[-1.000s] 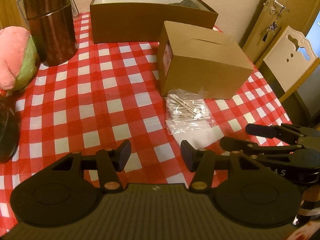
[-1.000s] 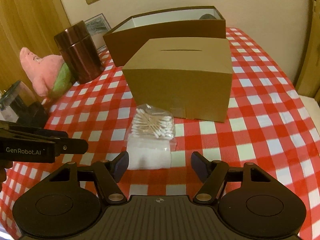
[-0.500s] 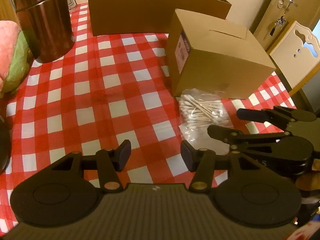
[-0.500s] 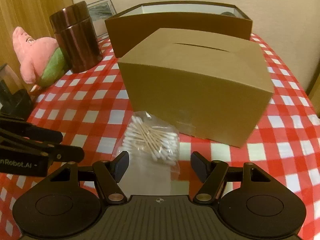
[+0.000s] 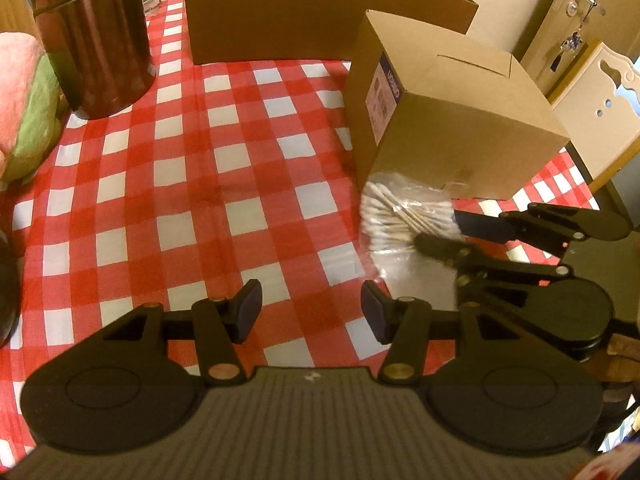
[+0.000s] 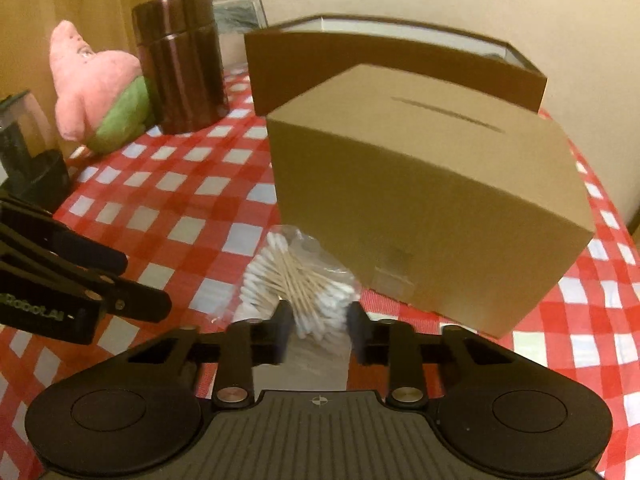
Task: Organize soft objects
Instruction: 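Grasp the bag of cotton swabs with the right gripper, then lift the swab bag with the right gripper while the left grasps the white napkin, then carry the napkin and swab bag over the brown box with both grippers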
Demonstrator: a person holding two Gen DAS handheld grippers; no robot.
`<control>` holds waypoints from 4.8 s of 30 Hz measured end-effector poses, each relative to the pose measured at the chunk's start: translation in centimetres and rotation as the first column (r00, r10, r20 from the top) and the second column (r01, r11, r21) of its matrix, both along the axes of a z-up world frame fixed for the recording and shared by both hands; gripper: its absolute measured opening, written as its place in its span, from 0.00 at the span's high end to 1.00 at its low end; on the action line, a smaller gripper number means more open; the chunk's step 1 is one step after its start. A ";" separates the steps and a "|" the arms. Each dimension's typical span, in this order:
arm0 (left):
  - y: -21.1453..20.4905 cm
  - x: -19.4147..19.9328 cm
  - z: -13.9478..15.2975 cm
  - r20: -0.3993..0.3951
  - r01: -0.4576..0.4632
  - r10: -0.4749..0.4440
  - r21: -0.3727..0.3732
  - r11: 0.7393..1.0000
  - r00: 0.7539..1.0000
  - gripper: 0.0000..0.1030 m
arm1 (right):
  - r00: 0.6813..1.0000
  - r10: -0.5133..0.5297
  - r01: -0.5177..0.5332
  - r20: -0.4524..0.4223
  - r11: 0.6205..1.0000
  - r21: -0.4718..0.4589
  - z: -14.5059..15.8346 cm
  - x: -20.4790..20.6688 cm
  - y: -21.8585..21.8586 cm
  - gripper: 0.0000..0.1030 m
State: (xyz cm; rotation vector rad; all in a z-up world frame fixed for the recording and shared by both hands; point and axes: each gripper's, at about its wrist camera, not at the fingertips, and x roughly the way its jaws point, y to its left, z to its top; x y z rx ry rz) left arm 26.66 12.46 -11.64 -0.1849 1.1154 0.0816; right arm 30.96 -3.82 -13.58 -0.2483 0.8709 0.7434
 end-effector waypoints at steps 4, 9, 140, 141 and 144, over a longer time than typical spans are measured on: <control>-0.2 0.0 0.0 -0.006 0.004 -0.004 0.002 1.000 1.000 0.50 | 0.998 0.022 -0.025 0.053 0.998 0.053 1.1 -1.1 -0.9 0.81; -1.0 0.0 0.1 0.000 0.029 -0.029 -0.006 1.000 1.000 0.50 | 0.998 -0.052 0.047 0.039 0.992 0.119 2.6 -1.9 -3.4 0.81; 10.6 8.9 11.6 0.330 -0.021 -0.032 0.157 0.987 0.943 0.94 | 0.981 -0.192 0.180 0.012 0.938 0.296 10.6 7.5 9.9 0.81; 10.5 9.7 11.8 0.335 -0.018 -0.036 0.157 0.988 0.941 0.94 | 0.979 -0.204 0.190 0.015 0.935 0.299 10.8 8.4 9.9 0.81; 10.3 12.4 12.4 0.354 -0.006 -0.053 0.162 0.987 0.934 0.94 | 0.969 -0.248 0.231 0.019 0.923 0.309 11.3 11.3 9.8 0.81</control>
